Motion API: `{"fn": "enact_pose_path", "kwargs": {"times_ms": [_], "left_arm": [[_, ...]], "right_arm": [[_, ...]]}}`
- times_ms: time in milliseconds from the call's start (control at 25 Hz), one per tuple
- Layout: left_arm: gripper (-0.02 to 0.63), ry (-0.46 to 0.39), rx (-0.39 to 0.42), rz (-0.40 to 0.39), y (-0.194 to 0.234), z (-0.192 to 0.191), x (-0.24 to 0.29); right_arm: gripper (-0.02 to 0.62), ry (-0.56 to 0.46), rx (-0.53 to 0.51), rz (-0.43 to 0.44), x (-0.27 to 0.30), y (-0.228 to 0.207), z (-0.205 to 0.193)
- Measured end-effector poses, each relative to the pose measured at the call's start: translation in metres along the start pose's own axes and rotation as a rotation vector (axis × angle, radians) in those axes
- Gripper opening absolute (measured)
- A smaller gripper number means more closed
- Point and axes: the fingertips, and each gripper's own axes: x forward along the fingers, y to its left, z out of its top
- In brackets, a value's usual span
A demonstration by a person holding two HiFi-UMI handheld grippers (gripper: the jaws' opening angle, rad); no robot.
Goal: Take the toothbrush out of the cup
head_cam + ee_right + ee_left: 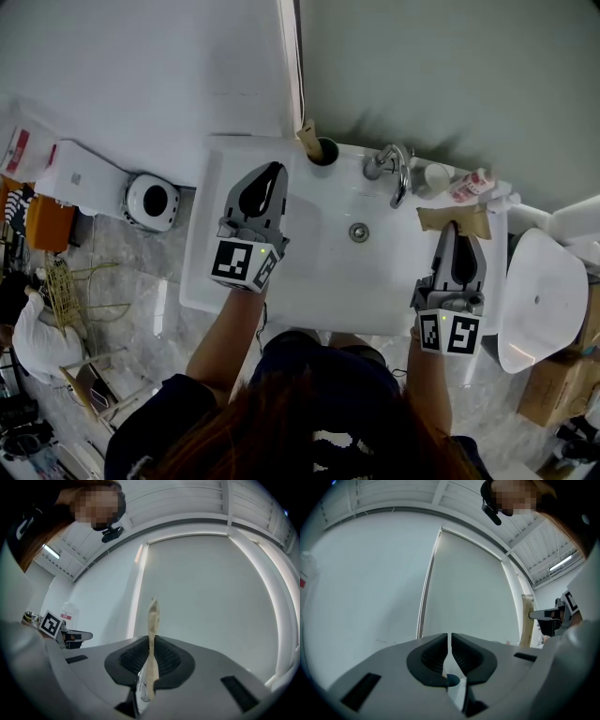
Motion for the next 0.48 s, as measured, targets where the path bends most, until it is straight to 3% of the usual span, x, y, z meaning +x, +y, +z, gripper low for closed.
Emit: {"fn": "enact_pose_path", "kwargs": {"times_ms": [480], "left_arm": [[0.037, 0.029, -0.023, 0.043, 0.004, -0.015, 0.019]], "right_arm": [[0.048, 0.038, 0.001, 0.036, 0.030, -0.016, -0.023]]}}
